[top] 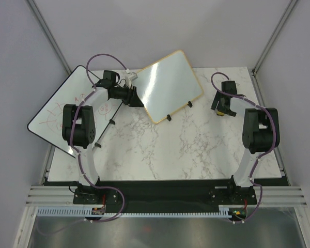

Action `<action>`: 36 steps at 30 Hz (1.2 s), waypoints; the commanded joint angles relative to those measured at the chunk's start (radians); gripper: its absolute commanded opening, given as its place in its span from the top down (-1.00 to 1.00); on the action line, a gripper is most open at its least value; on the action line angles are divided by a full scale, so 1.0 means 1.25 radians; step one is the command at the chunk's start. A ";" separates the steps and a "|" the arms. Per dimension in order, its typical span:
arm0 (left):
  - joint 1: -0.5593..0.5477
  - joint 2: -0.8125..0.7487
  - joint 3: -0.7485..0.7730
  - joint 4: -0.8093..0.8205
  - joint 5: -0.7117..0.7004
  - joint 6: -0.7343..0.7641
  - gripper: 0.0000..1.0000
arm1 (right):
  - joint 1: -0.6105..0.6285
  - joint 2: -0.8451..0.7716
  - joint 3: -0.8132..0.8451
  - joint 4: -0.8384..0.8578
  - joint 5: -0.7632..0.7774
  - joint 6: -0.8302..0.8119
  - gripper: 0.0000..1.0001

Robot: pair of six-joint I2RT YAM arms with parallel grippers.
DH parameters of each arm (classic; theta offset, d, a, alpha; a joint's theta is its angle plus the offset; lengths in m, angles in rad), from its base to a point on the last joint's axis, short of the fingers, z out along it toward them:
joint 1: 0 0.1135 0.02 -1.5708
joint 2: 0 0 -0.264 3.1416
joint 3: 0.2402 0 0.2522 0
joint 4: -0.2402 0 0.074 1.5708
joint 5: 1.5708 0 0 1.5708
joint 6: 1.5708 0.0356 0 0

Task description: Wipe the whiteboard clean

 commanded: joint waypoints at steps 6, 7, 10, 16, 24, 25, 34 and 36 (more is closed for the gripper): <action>0.001 -0.049 -0.007 0.007 -0.002 0.058 -0.22 | 0.000 -0.058 -0.007 0.022 0.002 -0.005 -0.72; 0.001 -0.054 -0.011 0.006 -0.006 0.062 -0.28 | 0.000 -0.064 -0.009 0.024 0.001 -0.006 -0.72; 0.001 -0.072 -0.025 0.006 -0.009 0.069 -0.44 | 0.000 -0.078 -0.014 0.031 0.001 -0.008 -0.71; 0.001 -0.124 -0.067 0.000 -0.041 0.085 -0.99 | 0.000 -0.123 -0.047 0.067 0.012 -0.008 -0.72; 0.001 -0.247 -0.119 -0.072 -0.197 0.097 -0.99 | 0.000 -0.234 -0.149 0.188 0.013 -0.009 -0.70; 0.001 -0.260 -0.132 -0.091 -0.215 0.102 -0.99 | 0.000 -0.243 -0.161 0.202 0.014 -0.010 -0.71; 0.004 -0.521 -0.418 -0.145 -0.434 0.189 -0.99 | 0.000 -0.321 -0.253 0.294 0.010 0.040 -0.71; 0.010 -0.569 -0.495 -0.124 -0.449 0.192 -0.99 | 0.000 -0.342 -0.287 0.316 -0.019 0.066 -0.70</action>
